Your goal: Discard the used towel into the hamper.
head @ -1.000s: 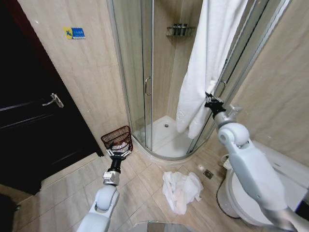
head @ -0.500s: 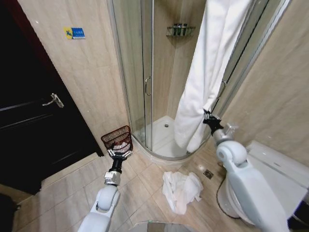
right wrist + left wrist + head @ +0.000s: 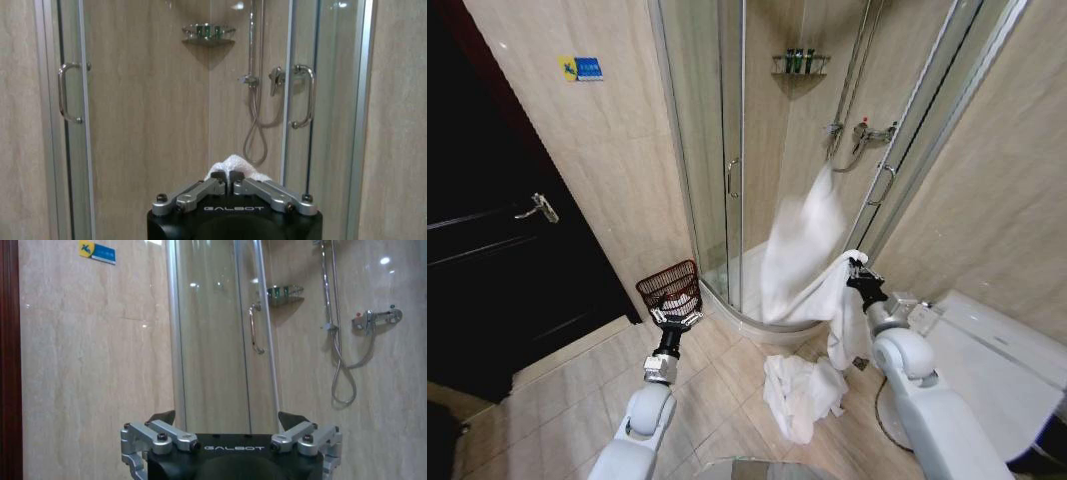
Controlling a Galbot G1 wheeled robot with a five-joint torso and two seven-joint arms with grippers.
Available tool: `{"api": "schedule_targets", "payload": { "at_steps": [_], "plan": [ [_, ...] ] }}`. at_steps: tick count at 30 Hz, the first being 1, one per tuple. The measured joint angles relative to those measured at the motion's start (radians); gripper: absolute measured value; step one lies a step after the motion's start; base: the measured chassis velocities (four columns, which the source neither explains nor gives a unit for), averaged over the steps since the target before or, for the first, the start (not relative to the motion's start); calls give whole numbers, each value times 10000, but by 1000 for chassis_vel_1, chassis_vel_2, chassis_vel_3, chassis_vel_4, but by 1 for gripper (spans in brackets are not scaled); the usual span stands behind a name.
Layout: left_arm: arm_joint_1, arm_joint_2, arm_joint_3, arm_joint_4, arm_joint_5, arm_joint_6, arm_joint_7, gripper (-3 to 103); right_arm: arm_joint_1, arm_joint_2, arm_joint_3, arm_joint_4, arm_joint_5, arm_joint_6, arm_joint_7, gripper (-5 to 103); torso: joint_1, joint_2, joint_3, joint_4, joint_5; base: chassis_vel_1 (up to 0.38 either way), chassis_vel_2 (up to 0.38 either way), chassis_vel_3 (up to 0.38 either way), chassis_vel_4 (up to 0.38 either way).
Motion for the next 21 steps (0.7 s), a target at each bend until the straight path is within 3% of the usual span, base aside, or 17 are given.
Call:
{"api": "schedule_targets", "payload": {
  "at_steps": [13, 21],
  "plan": [
    [-4, -13, 5, -26, 17, -64, 14, 100, -84, -250, 216, 652, 260, -5, 309, 2, 0, 1, -1, -1, 0, 0, 0, 0, 0],
    [52, -74, 66, 35, 7, -153, -1, 100, 98, -1243, 458, 1455, 982, 9, 658, 2, 0, 1, -1, 0, -2, 0, 0, 0, 0]
  ]
}}
